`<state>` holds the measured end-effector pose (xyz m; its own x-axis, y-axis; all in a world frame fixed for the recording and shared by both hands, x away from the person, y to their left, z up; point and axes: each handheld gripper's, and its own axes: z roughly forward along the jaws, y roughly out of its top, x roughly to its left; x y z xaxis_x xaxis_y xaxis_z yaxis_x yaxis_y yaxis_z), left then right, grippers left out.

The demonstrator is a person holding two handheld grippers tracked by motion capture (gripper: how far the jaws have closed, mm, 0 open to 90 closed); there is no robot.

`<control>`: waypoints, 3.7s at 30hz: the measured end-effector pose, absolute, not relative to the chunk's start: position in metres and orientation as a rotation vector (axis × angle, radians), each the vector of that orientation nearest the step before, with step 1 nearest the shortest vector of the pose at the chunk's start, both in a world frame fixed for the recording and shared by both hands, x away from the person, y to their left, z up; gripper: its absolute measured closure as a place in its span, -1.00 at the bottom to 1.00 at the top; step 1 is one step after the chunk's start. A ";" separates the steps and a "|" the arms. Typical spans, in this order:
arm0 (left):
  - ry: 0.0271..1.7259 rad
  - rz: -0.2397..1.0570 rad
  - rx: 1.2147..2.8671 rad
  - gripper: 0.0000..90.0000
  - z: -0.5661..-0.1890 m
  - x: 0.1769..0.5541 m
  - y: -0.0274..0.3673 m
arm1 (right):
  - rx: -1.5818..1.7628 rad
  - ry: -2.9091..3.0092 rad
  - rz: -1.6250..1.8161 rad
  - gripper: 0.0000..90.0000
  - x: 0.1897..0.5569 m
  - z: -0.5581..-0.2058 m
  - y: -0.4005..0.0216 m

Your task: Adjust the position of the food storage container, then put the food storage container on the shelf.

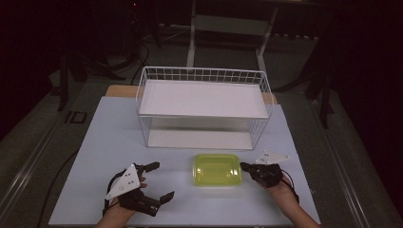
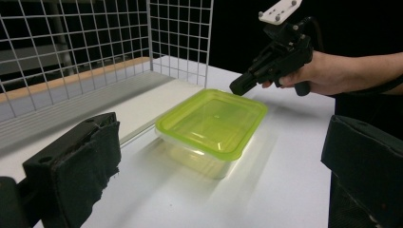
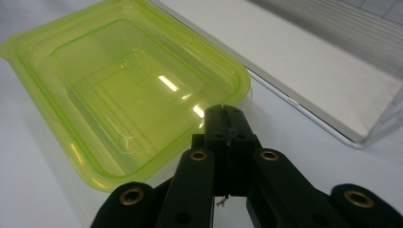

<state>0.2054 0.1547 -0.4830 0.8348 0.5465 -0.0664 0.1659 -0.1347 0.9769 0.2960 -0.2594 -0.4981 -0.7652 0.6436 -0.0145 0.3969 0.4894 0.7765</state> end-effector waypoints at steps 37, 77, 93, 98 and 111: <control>0.562 0.340 1.711 -1.00 -0.485 0.206 0.154 | 0.811 2.443 1.255 0.85 0.287 -0.484 -0.226; 0.737 0.191 1.824 -1.00 -0.462 0.256 0.130 | 0.923 2.347 1.379 -0.72 0.271 -0.451 -0.237; 0.926 0.027 1.893 -0.99 -0.497 0.288 0.110 | 1.059 2.413 1.274 -0.58 0.290 -0.475 -0.220; 1.030 -0.001 1.905 -0.70 -0.507 0.294 0.105 | 1.134 2.433 1.274 -0.50 0.296 -0.485 -0.217; 1.105 -0.059 1.888 0.11 -0.517 0.295 0.111 | 1.226 2.468 1.159 -0.10 0.296 -0.501 -0.204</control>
<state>0.2949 0.1107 -0.5169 0.5960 0.6661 -0.4484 0.7099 -0.1763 0.6818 0.2964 -0.2043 -0.5006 -0.6538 0.7322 0.1911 0.6146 0.3666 0.6985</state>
